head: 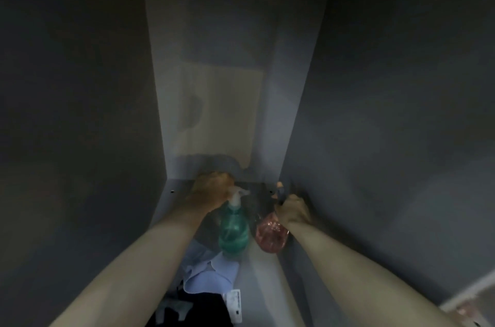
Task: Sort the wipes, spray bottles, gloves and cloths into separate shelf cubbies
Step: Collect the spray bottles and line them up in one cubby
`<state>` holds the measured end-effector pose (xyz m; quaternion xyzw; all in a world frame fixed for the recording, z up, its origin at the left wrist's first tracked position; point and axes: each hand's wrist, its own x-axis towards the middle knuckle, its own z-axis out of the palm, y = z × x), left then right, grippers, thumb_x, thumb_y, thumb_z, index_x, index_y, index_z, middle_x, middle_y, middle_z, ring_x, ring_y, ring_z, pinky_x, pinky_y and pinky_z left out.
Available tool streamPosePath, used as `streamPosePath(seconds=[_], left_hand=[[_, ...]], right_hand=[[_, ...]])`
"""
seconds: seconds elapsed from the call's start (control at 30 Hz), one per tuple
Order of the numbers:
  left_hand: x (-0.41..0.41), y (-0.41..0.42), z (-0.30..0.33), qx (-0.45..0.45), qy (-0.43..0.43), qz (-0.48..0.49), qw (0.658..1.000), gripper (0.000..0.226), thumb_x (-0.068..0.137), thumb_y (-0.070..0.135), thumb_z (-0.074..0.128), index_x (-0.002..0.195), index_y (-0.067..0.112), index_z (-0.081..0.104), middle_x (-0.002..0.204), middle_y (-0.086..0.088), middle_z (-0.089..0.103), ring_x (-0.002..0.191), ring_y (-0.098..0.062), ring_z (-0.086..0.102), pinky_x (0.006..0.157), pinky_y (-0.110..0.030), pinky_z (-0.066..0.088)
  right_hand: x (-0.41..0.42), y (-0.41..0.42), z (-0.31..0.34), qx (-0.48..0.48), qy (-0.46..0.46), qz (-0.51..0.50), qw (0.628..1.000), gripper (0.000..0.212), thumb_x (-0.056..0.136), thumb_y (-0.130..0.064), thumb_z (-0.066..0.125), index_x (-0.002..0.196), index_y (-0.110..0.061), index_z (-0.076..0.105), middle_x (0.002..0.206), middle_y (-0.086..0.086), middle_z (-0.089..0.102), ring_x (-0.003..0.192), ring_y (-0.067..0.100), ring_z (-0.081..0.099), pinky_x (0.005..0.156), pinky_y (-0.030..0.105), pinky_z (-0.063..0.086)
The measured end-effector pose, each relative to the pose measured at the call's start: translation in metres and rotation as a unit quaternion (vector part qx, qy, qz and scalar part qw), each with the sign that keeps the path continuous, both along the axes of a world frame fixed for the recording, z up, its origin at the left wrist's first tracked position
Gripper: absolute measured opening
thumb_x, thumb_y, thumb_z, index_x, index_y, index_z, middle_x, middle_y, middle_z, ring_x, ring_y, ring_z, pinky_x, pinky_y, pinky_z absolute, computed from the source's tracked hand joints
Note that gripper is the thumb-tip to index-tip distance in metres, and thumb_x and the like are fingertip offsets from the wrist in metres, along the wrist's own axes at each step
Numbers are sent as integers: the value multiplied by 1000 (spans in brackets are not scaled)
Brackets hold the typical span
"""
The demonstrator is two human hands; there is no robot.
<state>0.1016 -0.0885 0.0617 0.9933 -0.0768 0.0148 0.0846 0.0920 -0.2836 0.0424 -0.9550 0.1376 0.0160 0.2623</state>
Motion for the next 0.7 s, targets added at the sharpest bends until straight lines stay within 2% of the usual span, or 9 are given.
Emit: streamPosePath(seconds=[0.13,0.27,0.33,0.43,0.53,0.6,0.7], left_hand=[[-6,-3,-8,-34,41,-1,999,23,83,21,59,103,11,60,116,-10,63,110,-27,59,90,-36,49],[-13,-17,-5,-48,6,-32,998,26,84,22,56,108,21,64,120,-4,64,114,-26,58,91,-34,47],[-15,-22,1,-62,-18,-66,996,25,83,19,57,106,23,67,119,-1,65,113,-23,59,89,-31,46],[-17,-27,5,-71,-3,-147,987,19,82,15,61,98,21,69,111,-1,63,106,-21,62,87,-31,49],[-15,-32,4,-9,-1,-205,979,13,82,12,60,93,15,67,106,-5,63,100,-21,62,83,-32,49],[-16,-37,6,50,-25,-226,973,15,83,13,59,96,15,66,110,-5,63,105,-22,58,82,-30,47],[-16,-47,10,76,-47,-239,967,19,83,14,59,100,16,68,114,-5,61,111,-24,56,84,-31,46]], right_hand=[[-8,-10,1,-51,9,-22,998,41,98,-35,37,119,-8,60,127,13,60,118,28,57,92,32,46],[-13,-21,4,-45,35,-8,998,40,98,-34,36,128,-16,54,131,10,57,120,26,56,94,32,45],[-15,-23,3,-39,48,9,998,40,99,-34,33,129,-19,55,132,9,57,121,25,55,97,32,44],[-17,-24,-1,-23,59,11,998,36,95,-31,42,121,-15,62,126,10,62,116,24,59,95,30,48],[-21,-26,0,-4,89,12,996,35,88,-23,52,119,-9,62,122,10,64,112,25,62,91,30,51],[-23,-28,4,-5,92,24,995,38,85,-23,56,120,-9,62,122,10,63,112,25,61,93,31,50],[-23,-32,6,-28,89,35,995,45,79,-23,65,120,-4,62,125,12,62,116,25,59,94,27,47]])
